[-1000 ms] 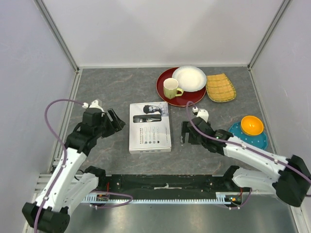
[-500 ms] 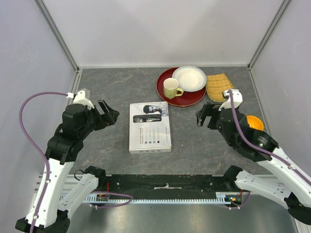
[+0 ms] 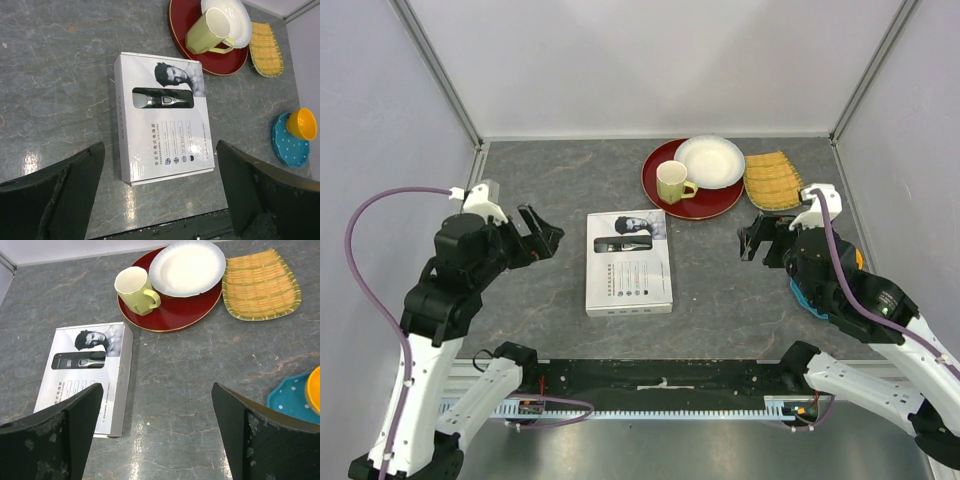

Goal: Sort the hair-cutting tools

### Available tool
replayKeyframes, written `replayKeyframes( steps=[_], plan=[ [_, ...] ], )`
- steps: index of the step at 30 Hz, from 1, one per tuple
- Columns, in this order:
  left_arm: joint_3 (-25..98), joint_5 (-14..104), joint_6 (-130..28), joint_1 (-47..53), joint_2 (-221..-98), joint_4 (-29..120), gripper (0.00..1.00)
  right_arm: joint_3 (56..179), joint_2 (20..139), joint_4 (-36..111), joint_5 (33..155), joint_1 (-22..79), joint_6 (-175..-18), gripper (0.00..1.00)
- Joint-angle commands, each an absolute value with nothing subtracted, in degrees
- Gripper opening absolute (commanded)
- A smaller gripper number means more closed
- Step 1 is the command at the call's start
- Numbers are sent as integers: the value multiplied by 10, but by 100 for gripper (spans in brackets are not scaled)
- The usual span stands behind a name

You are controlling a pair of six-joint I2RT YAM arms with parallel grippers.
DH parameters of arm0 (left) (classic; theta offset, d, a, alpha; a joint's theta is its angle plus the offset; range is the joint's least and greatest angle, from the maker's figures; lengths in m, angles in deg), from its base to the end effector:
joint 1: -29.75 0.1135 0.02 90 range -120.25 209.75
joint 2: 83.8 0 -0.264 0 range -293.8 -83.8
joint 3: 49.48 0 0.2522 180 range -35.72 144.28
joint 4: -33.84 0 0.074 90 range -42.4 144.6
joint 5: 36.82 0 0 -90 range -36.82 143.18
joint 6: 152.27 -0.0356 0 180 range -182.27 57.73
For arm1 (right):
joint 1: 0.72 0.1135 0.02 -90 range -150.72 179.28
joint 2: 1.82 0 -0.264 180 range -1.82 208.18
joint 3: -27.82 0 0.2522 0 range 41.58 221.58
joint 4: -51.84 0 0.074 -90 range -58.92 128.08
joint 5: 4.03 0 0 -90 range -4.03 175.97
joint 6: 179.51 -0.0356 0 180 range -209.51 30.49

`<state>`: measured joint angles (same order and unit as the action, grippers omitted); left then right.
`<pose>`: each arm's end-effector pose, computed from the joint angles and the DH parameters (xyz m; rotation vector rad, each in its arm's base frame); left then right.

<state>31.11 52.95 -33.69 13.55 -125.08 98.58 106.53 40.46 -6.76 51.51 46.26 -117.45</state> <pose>0.1111 -0.0324 0.4004 -0.2185 2.0389 -0.4973 0.0989 0.0764 0.4019 0.0748 1.8970 0.3025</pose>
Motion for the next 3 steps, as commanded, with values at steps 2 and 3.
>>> replayKeyframes(
  steps=[2, 3],
  plan=[
    [336, 520, -362, 135, -1257, 992, 100, 1086, 404, -69, 515, 463, -1161, 98],
    [337, 521, -362, 135, -1258, 991, 100, 1086, 405, -69, 514, 463, -1161, 98]
  ],
)
